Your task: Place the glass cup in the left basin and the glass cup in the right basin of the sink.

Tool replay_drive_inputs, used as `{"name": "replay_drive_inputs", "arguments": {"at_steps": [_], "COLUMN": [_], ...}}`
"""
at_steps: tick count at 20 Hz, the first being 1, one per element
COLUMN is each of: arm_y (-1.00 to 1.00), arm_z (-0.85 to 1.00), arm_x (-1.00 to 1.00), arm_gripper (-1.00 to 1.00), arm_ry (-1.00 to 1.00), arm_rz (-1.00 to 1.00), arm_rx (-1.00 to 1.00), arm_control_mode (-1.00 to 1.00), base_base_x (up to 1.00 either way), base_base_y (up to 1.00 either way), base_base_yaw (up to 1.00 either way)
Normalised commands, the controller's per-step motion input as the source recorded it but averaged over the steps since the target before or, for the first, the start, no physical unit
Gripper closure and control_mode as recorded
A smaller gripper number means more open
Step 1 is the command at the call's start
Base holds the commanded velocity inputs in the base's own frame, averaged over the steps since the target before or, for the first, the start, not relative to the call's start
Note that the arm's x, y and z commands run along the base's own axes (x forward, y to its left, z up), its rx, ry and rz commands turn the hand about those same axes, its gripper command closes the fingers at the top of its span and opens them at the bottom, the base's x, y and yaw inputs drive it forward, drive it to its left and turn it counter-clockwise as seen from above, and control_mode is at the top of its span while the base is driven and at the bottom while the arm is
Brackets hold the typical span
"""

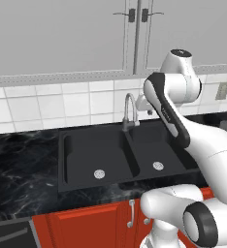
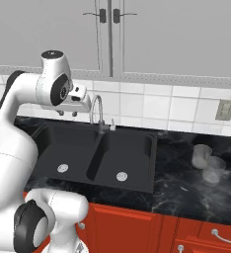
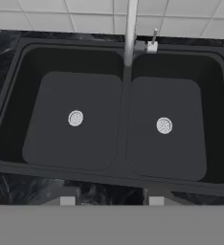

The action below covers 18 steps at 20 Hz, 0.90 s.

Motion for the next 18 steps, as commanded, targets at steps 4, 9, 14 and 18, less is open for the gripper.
{"name": "replay_drive_inputs", "arguments": {"at_steps": [4, 9, 14, 18], "arm_y": [-0.08, -0.23, -0.32, -0.37], "arm_z": [0.00, 0.00, 0.00, 0.00], "arm_x": [0.00, 0.00, 0.00, 0.00], "arm_gripper": [-1.00, -1.00, -1.00, -1.00], "arm_ry": [0.00, 0.00, 0.00, 0.00], "arm_rz": [0.00, 0.00, 0.00, 0.00], "arm_rx": [0.00, 0.00, 0.00, 0.00], "arm_control_mode": [-1.00, -1.00, -1.00, -1.00], "base_base_x": [0.00, 0.00, 0.00, 0.00], "base_base_y": [0.00, 0.00, 0.00, 0.00], "base_base_yaw": [0.00, 0.00, 0.00, 0.00]}}
